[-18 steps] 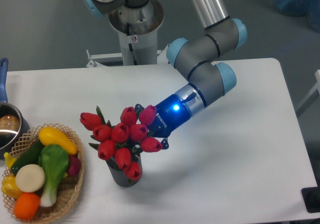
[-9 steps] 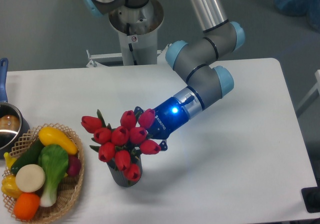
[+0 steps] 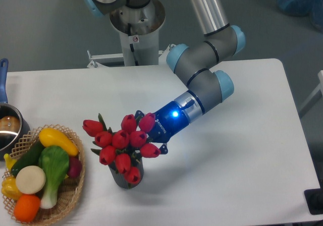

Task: Insert the flowers into the vase
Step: 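Push the tulip bunch further down into the vase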

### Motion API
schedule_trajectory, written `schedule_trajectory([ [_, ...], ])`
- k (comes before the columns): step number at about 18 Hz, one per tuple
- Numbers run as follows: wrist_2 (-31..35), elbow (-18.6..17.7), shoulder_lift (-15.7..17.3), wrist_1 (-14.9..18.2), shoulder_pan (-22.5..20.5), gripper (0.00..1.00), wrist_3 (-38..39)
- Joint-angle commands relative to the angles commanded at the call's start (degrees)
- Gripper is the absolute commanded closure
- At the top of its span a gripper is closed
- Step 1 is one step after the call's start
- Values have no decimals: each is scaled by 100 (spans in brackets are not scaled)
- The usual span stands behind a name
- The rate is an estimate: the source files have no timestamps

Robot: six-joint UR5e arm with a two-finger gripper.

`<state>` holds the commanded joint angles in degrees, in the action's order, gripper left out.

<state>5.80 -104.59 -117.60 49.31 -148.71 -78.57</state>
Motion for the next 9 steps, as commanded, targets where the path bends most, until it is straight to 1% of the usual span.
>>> schedule_trajectory([
  [5,9,-79,-18,-9,0,91,-150],
  [7,9,-79,-9,-9,0,89,-150],
  [9,0,-79,-9,-9,0,85,-150],
])
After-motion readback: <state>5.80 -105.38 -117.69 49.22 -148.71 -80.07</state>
